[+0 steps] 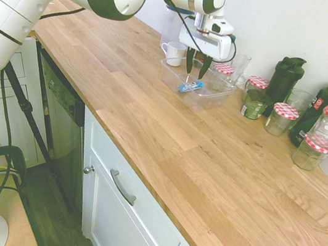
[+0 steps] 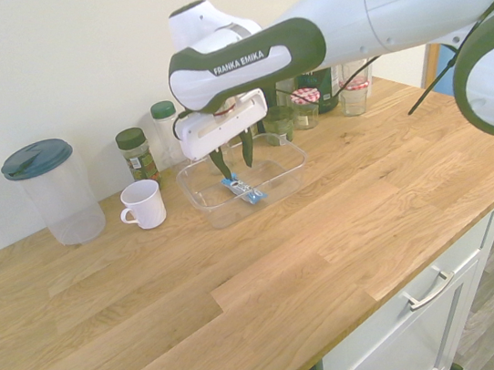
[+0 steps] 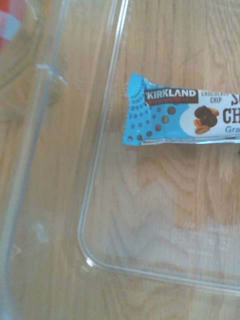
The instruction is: Put the protein bar into the container
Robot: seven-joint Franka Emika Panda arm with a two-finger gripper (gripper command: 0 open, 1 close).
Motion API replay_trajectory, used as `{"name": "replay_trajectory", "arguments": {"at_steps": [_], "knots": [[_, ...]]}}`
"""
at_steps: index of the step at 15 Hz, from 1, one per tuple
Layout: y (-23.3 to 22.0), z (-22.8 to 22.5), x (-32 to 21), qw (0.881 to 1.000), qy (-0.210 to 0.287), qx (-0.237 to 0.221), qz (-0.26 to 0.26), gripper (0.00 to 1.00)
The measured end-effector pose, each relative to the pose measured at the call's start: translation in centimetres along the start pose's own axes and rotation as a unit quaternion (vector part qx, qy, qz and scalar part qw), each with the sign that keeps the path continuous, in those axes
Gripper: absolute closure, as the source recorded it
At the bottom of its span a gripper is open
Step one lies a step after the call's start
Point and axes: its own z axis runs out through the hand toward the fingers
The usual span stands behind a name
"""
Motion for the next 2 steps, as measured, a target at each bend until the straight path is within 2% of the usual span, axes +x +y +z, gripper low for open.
{"name": "replay_trajectory", "arguments": {"at_steps": [2], "knots": [[0.9,-4.8,0.0,1.000,0.018,0.019,0.005,0.00]]}}
